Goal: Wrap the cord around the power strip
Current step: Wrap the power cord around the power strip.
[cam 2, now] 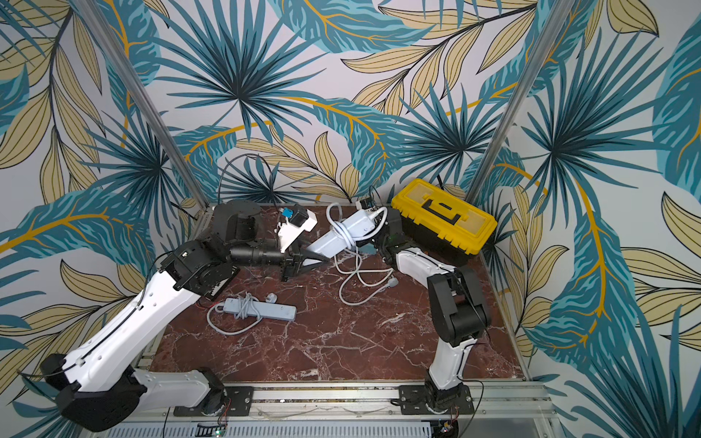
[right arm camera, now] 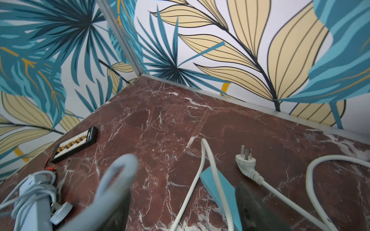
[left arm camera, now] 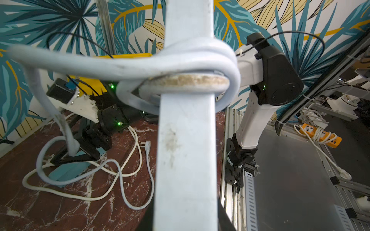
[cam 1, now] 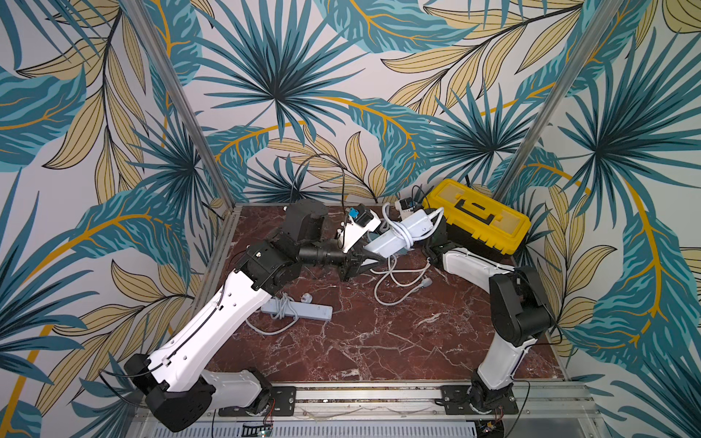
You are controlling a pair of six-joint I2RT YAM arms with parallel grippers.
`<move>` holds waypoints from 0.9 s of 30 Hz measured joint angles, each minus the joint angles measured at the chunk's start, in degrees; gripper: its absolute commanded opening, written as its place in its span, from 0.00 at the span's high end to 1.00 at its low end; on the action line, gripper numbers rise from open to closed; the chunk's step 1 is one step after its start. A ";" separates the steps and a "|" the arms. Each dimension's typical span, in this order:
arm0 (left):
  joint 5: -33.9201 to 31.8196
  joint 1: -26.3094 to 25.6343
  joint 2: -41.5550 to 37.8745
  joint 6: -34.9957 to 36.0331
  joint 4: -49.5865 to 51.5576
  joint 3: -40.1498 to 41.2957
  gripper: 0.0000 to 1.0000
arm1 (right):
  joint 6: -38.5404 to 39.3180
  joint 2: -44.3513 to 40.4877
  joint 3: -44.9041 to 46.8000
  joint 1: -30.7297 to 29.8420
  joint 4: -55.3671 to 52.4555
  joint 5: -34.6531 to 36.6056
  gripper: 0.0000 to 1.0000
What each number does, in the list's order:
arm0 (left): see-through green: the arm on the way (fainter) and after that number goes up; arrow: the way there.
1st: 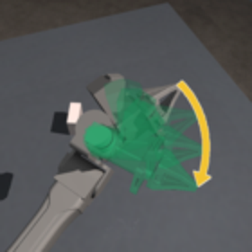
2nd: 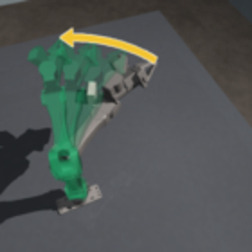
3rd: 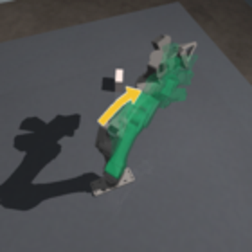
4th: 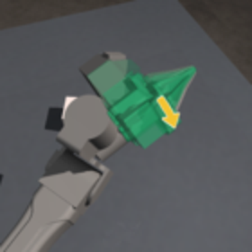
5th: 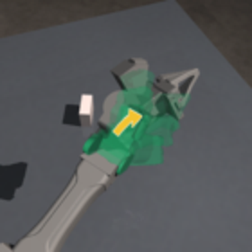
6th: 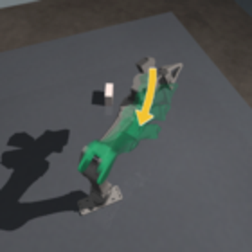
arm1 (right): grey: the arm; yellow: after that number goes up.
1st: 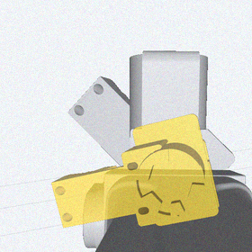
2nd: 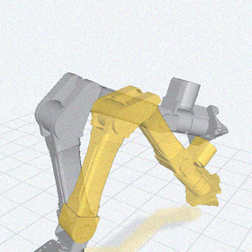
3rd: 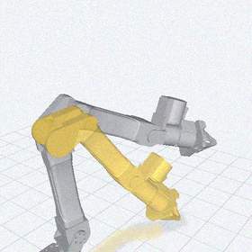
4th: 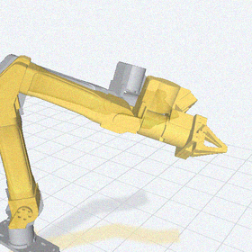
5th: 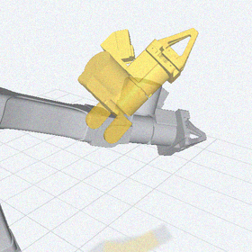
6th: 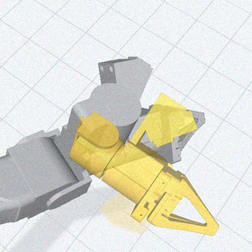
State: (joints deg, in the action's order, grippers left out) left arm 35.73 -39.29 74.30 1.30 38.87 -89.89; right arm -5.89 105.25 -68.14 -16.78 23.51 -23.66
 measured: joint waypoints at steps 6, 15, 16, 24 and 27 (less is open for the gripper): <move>-1.84 -0.04 1.42 -2.99 -1.64 -0.17 1.00 | -3.67 1.70 0.00 -2.38 3.30 3.98 0.17; -6.84 1.20 1.99 -5.46 -2.60 -0.17 1.00 | -8.33 -4.46 5.88 -3.13 -0.55 4.96 0.16; -6.93 1.29 2.10 -5.73 -2.91 -0.17 1.00 | -9.03 -5.70 7.26 -3.15 -0.66 4.85 0.16; -6.78 1.44 4.33 -7.37 -4.35 -0.17 1.00 | -10.34 -8.09 12.15 -5.57 -1.14 3.67 0.14; -6.78 1.44 4.42 -8.13 -4.39 -0.17 1.00 | -8.39 -5.88 9.60 -7.26 -2.29 3.67 0.14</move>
State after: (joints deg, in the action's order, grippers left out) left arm 28.95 -37.85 78.72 -6.83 34.48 -90.06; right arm -14.28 99.37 -58.54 -24.03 21.21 -19.99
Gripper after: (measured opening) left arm 0.295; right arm 0.859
